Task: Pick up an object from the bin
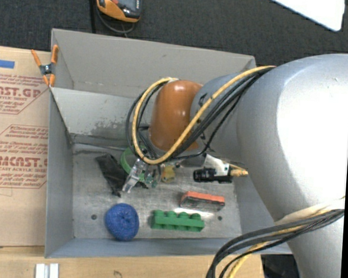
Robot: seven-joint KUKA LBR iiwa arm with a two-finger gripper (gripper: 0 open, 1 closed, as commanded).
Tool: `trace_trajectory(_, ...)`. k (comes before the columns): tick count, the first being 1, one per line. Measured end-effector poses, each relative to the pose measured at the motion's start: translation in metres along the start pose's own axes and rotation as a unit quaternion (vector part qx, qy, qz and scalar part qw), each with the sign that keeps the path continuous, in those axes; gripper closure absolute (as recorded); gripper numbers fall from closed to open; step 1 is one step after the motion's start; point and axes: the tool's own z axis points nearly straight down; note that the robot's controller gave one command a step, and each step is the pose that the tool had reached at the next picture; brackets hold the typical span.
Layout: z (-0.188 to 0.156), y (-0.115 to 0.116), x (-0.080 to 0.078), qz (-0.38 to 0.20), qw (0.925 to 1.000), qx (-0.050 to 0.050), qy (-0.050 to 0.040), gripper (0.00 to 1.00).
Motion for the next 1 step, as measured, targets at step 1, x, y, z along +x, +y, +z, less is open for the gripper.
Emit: trace_trajectory(1,-0.0011,-0.0008,0.0003,0.004,1.0000,0.000,0.0003,1.00)
